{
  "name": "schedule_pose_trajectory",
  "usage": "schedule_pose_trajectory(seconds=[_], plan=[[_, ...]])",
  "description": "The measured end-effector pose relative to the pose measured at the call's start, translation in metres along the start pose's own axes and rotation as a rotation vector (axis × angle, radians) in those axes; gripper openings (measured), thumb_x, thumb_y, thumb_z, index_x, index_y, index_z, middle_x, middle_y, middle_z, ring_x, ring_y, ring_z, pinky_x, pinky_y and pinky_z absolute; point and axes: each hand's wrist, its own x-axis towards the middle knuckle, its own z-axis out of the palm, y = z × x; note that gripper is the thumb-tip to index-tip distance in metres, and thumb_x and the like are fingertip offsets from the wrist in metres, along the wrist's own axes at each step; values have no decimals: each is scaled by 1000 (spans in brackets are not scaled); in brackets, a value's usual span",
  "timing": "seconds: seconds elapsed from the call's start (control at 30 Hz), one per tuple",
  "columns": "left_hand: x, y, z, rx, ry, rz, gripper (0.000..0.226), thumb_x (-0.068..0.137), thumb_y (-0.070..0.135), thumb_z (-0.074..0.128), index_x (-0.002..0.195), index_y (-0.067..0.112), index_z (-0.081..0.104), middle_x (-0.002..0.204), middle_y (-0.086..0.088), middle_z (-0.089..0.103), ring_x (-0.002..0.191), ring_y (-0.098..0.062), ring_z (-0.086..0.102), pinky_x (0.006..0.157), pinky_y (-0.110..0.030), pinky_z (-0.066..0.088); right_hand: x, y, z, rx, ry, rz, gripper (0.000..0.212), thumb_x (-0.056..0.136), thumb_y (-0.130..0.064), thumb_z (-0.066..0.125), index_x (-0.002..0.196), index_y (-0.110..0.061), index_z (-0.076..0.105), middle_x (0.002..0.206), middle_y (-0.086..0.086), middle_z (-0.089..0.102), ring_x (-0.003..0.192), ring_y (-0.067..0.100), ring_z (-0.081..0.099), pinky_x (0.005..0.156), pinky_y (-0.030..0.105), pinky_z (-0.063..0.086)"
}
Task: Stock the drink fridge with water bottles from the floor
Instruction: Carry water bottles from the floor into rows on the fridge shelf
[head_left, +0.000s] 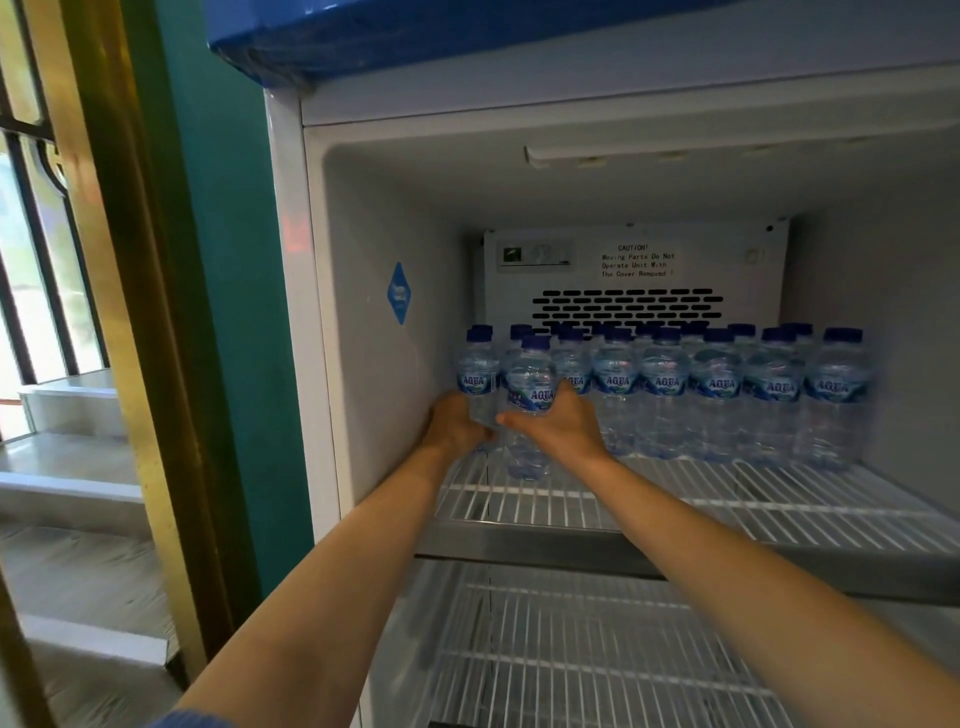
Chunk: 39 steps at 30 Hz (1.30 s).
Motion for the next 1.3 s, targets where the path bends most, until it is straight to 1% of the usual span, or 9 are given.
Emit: schedule_pose_trajectory(seconds=[0.13,0.27,0.37,0.57,0.67,0.77,1.07,1.17,1.3], plan=[[-2,3,-2,6,-20,-5,42,73,-2,74,114,3,64,115,-14,67,103,-22,63,82,-25,49,-1,-2,-1,-3,0,-9,77,65,-41,85,126,-10,48,115,5,64,101,22,63,88,39,55],[-7,12,-6,184,-75,-181,57,73,11,78,125,4,56,125,-11,61,113,-24,59,93,-27,49,0,-3,-1,-2,-22,-7,79,62,-39,87,125,-12,48,114,4,64,102,22,63,89,40,55],[-21,24,-13,395,-154,-192,43,85,17,67,124,4,55,126,-11,59,115,-25,57,88,-26,46,-2,-2,1,-7,-74,-22,81,61,-31,89,127,-14,45,116,2,64,105,21,62,93,38,52],[-81,27,-21,636,-322,-158,55,95,29,54,140,5,37,141,-14,47,125,-27,48,89,-25,39,-5,-8,2,-21,-39,4,84,55,-38,90,124,-10,51,114,5,65,105,23,63,91,38,53],[-96,25,-26,637,-365,-149,46,97,40,44,123,3,54,131,-19,54,117,-30,53,84,-27,38,-7,-16,10,-34,-58,-4,79,59,-37,89,122,-8,52,111,4,64,103,21,62,86,32,52],[-107,23,-28,636,-391,-117,47,101,40,32,119,4,56,129,-19,54,116,-31,51,93,-32,40,-8,-28,23,-98,-108,-34,77,65,-34,87,126,-7,47,110,2,58,101,18,57,78,26,46],[-112,26,-27,732,-390,-58,43,104,29,27,136,6,44,144,-21,39,129,-33,41,103,-35,37,-11,-42,62,-83,-70,-36,98,62,-43,86,137,-6,34,127,13,58,114,29,57,92,43,52],[-112,26,-25,724,-397,-69,45,102,31,27,138,6,41,148,-21,33,133,-32,36,103,-34,33,-12,-36,60,-68,-96,-26,92,62,-41,87,134,-11,38,126,9,58,115,27,56,93,38,51],[-108,26,-24,689,-389,-125,56,99,39,29,148,12,27,157,-13,20,139,-29,29,107,-33,28,-11,-28,55,-117,-178,-1,78,68,-30,85,131,-7,43,119,9,59,108,23,57,78,26,45]])
